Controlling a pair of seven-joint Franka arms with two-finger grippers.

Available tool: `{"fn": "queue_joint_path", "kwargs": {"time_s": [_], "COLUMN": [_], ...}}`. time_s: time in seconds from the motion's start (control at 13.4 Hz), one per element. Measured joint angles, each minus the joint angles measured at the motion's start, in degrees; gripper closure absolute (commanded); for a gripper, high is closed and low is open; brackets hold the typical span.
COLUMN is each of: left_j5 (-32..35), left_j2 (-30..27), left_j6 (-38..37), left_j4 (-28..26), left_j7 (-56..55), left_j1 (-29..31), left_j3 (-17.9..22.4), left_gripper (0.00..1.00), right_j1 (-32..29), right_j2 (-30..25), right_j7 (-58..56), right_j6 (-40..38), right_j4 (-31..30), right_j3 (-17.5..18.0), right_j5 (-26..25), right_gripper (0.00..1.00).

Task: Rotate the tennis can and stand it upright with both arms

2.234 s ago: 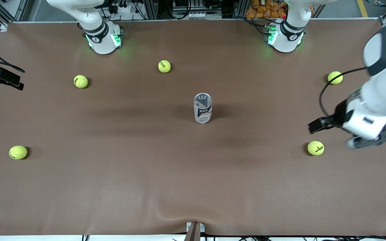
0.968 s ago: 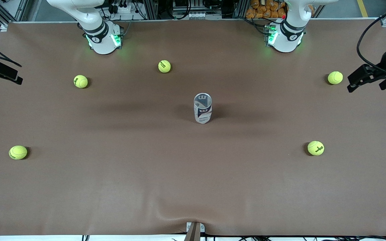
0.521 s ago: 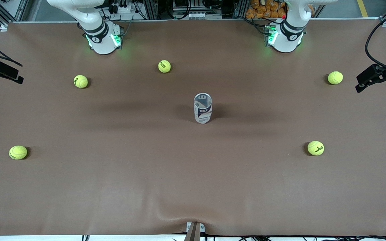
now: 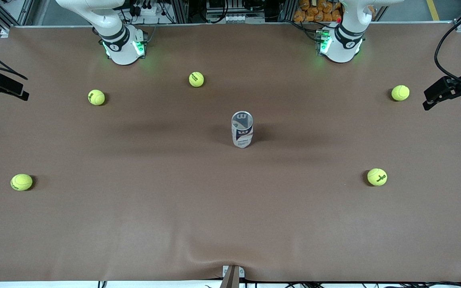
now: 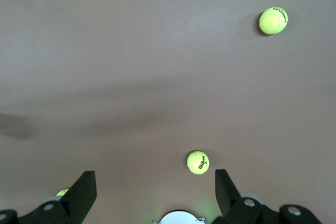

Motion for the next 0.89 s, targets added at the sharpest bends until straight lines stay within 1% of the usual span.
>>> {"fn": "queue_joint_path", "kwargs": {"time_s": [0.52, 0.89], "left_j5": [-0.1, -0.1], "left_j2": [0.0, 0.0], "left_j6": [-0.2, -2.6], "left_j4": [-0.1, -0.3], "left_j7": [0.0, 2.3], "left_j1": [0.0, -0.2], "left_j3": [0.0, -0.2], "left_gripper": [0.0, 0.0], "right_j1": [0.0, 0.0], "right_j2": [0.0, 0.0], "right_j7": [0.0, 0.0], "right_j6": [0.0, 0.1], "right_j4": [0.0, 0.0], "right_j3": [0.0, 0.1], "right_j5": [0.0, 0.0], "right_gripper": [0.0, 0.0]}}
